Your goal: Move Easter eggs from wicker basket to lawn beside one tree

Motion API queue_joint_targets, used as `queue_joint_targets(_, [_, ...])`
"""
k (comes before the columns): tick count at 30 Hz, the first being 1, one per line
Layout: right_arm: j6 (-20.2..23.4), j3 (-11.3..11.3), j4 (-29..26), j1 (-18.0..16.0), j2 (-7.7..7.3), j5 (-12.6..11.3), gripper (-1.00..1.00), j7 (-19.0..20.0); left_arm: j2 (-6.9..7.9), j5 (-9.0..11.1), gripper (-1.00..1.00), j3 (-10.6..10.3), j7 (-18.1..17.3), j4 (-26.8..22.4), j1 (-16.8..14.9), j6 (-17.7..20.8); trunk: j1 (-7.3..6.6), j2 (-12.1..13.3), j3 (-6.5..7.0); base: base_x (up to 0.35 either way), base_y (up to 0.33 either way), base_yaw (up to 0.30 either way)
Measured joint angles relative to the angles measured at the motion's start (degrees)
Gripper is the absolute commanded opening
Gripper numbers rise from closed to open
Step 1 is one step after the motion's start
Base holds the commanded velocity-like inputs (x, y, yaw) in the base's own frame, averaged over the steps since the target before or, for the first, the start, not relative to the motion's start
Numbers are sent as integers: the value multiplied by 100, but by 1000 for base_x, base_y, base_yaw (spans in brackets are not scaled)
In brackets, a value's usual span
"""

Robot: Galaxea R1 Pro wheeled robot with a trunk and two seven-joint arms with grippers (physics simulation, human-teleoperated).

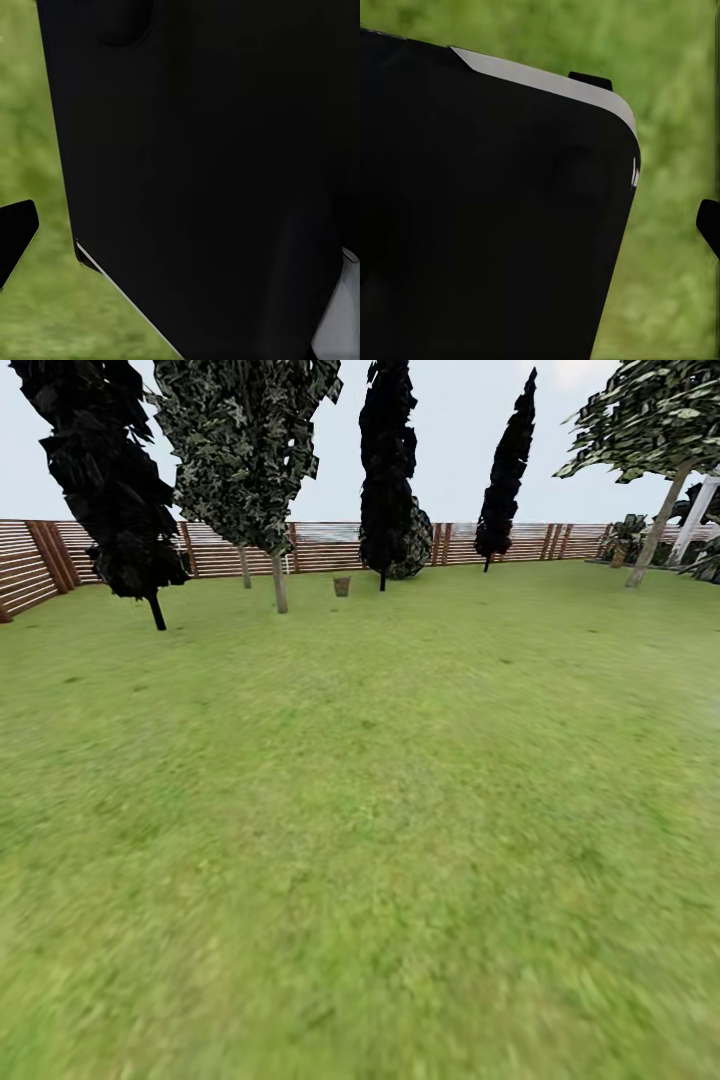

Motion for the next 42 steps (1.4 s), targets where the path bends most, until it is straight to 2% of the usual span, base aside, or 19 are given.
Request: queue_joint_targets(42, [0,0,0,0,0,0,100,0,0,0,100,0,0,0,0,0,0,0,0,328,0,0])
